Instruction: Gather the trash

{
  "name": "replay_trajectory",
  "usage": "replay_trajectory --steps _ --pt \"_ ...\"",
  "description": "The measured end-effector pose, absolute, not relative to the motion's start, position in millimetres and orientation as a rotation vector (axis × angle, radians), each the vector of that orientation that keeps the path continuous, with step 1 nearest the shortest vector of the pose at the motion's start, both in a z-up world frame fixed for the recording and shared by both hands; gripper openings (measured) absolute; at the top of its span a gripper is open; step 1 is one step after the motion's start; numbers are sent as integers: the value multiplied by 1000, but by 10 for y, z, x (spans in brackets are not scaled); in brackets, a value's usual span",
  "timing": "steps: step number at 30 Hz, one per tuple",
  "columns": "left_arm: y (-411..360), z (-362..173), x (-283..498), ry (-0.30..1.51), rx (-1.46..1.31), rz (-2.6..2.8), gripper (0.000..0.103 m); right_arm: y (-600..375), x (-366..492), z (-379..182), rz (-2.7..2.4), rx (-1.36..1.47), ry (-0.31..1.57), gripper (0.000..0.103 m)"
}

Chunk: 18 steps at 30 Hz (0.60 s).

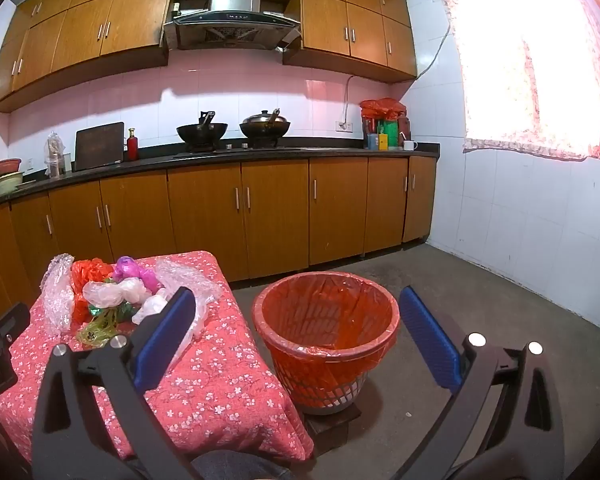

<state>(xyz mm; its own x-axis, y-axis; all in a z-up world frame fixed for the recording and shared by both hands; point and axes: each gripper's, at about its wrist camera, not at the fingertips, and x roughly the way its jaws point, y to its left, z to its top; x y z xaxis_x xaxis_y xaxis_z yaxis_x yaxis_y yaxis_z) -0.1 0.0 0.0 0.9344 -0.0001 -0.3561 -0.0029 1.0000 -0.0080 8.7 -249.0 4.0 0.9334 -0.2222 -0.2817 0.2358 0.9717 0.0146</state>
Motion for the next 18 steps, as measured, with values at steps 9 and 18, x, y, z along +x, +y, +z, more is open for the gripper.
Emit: replay_trajectory --steps 9,18 --pt "2 1 0 366 -10 2 101 -2482 107 28 -237 50 286 99" --pt "0 0 1 367 -9 1 101 -2487 102 29 -235 46 284 99"
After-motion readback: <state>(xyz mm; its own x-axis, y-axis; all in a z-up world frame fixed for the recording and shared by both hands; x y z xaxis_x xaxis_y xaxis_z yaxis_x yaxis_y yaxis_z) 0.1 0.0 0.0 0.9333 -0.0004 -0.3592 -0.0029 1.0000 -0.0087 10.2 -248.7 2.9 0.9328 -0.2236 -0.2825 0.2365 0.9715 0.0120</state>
